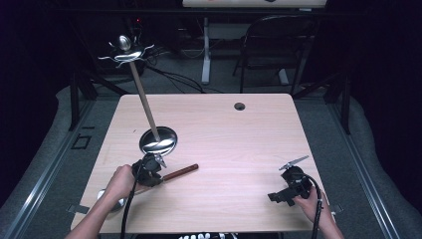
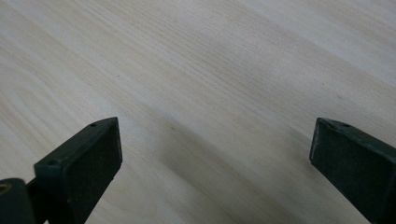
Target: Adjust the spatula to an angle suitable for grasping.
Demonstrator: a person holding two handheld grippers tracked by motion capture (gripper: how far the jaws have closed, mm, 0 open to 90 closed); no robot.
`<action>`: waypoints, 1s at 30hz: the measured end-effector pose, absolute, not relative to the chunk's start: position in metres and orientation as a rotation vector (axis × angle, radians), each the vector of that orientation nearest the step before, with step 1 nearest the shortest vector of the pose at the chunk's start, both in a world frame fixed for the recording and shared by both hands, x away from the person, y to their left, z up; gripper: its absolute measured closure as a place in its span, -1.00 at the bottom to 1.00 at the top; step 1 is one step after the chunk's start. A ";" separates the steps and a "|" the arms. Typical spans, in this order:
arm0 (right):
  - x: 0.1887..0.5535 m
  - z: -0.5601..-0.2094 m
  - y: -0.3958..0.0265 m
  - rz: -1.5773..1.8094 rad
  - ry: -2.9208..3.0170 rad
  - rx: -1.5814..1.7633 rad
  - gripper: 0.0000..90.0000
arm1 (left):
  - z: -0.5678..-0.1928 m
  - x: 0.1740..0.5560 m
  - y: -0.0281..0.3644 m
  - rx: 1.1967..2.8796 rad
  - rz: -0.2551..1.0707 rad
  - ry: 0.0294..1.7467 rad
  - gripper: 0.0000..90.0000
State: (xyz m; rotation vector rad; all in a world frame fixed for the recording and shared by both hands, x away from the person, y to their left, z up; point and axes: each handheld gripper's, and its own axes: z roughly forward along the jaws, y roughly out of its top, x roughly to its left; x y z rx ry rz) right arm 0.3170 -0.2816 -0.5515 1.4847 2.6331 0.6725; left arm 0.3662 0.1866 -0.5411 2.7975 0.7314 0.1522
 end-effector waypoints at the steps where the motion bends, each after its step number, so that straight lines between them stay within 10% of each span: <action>1: 0.317 -0.551 -0.282 0.673 2.633 1.485 -0.95 | -0.541 0.366 0.187 2.798 0.152 0.731 0.72; 30: 0.317 -0.551 -0.282 0.679 2.640 1.489 -0.95 | -0.547 0.361 0.183 2.817 0.224 0.690 0.86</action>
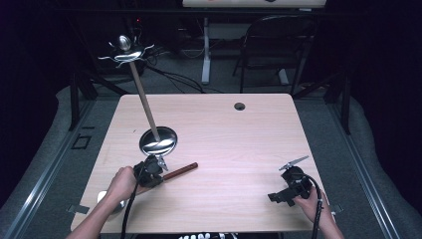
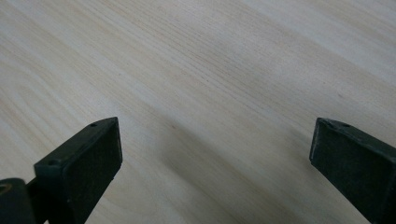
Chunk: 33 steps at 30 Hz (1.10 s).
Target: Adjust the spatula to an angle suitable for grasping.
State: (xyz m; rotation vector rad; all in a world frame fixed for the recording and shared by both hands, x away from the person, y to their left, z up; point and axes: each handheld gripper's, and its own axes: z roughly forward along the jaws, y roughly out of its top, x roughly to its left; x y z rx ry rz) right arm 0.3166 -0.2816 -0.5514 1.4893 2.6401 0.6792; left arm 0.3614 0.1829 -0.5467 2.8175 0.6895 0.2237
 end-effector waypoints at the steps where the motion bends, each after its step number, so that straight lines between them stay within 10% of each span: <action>1: 0.317 -0.551 -0.282 0.666 2.642 1.482 -0.95 | -0.546 0.361 0.184 2.810 0.217 0.691 0.87; 33: 0.316 -0.550 -0.283 0.671 2.625 1.485 -0.95 | -0.509 0.340 0.216 2.566 0.470 0.767 0.88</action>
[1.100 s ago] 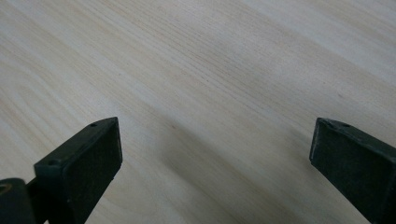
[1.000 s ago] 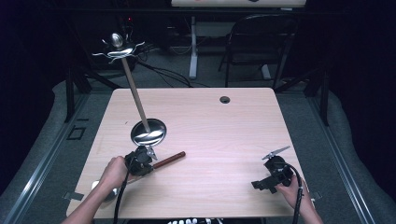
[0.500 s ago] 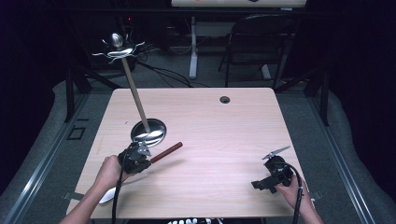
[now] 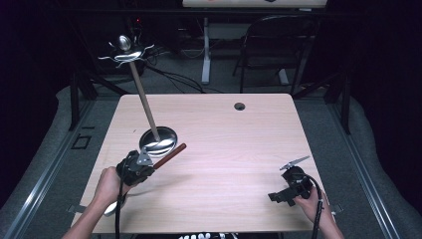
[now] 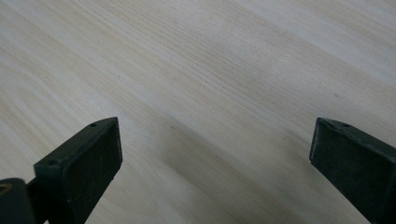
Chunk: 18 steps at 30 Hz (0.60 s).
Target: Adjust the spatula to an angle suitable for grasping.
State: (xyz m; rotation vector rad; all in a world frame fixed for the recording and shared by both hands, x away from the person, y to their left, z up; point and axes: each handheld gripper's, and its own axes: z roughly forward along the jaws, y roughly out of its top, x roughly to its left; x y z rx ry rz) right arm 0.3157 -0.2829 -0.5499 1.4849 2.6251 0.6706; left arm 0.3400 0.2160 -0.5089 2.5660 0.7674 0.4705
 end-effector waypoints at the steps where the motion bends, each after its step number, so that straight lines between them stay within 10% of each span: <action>1: 0.315 -0.549 -0.283 0.663 2.627 1.481 -0.95 | -0.506 0.337 0.219 2.537 0.500 0.788 0.88; 18: 0.316 -0.550 -0.283 0.666 2.624 1.486 -0.95 | -0.488 0.331 0.239 2.387 0.664 0.860 0.88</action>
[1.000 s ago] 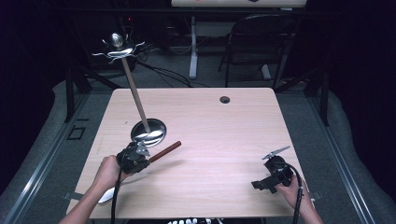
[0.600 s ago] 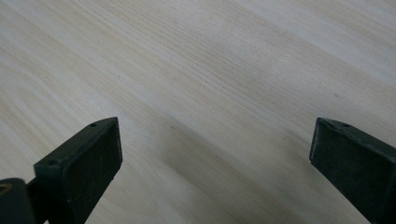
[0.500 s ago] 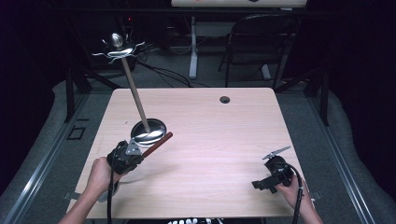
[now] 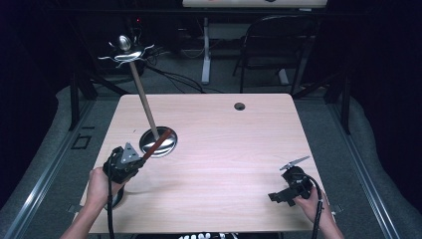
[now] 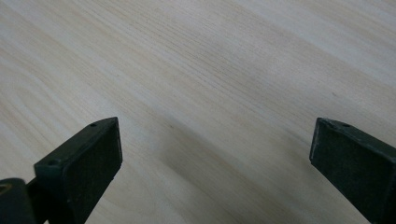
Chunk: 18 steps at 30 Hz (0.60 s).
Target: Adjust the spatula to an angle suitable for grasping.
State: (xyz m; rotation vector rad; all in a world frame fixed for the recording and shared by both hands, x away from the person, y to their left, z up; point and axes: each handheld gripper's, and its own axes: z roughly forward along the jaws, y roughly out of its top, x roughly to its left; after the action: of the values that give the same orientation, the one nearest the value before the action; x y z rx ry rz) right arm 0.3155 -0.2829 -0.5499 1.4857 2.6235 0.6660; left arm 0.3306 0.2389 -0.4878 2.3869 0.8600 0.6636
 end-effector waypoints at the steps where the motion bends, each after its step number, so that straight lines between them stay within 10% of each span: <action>1: 0.316 -0.550 -0.283 0.666 2.624 1.485 -0.95 | -0.487 0.331 0.240 2.384 0.668 0.864 0.88; 18: 0.316 -0.550 -0.283 0.661 2.622 1.484 -0.95 | -0.476 0.328 0.253 2.291 0.718 0.923 0.88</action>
State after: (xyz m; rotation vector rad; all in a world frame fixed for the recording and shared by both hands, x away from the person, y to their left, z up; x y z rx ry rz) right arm 0.3157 -0.2830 -0.5500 1.4837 2.6215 0.6606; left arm 0.3283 0.2529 -0.4763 2.2911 0.9226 0.7176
